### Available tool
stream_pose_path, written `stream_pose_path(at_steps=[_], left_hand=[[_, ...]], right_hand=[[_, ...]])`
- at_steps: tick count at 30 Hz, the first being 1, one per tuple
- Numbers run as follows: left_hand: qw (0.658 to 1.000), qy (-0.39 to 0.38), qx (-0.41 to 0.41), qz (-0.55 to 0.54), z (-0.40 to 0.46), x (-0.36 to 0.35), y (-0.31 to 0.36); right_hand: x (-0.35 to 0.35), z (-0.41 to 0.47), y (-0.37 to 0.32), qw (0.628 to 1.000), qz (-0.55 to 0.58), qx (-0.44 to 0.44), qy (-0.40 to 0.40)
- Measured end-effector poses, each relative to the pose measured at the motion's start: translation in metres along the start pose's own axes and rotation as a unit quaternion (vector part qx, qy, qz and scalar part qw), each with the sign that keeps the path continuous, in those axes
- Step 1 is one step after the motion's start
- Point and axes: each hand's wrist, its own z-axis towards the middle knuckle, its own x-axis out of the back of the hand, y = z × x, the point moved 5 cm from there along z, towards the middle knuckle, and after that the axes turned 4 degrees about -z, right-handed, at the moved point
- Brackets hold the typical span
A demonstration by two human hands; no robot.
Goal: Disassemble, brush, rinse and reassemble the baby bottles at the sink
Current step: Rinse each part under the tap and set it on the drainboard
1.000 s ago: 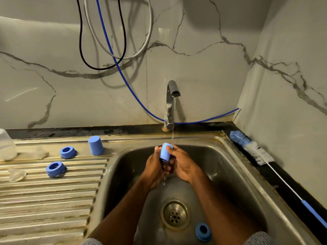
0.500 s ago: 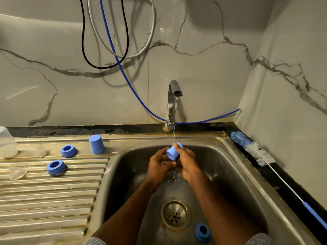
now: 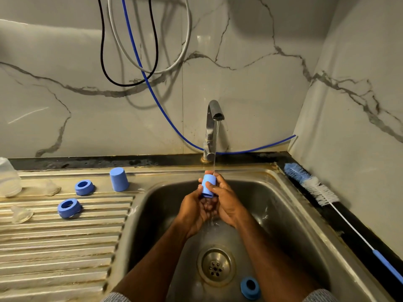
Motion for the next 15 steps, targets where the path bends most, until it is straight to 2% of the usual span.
stream_pose_path(at_steps=[3, 7, 12, 15], left_hand=[[1.0, -0.001, 0.021, -0.009, 0.001, 0.001, 0.001], [0.999, -0.023, 0.008, 0.048, 0.0, -0.006, -0.003], [0.981, -0.01, -0.109, 0.159, 0.005, -0.006, -0.002], [0.936, 0.053, -0.194, 0.288, 0.012, 0.01, 0.003]], right_hand=[[-0.004, -0.003, -0.002, 0.999, -0.042, 0.021, -0.005], [0.002, 0.001, 0.001, 0.982, -0.146, 0.028, 0.116], [0.002, 0.001, -0.001, 0.986, -0.096, 0.004, 0.134], [0.006, 0.007, -0.002, 0.976, -0.126, 0.042, 0.172]])
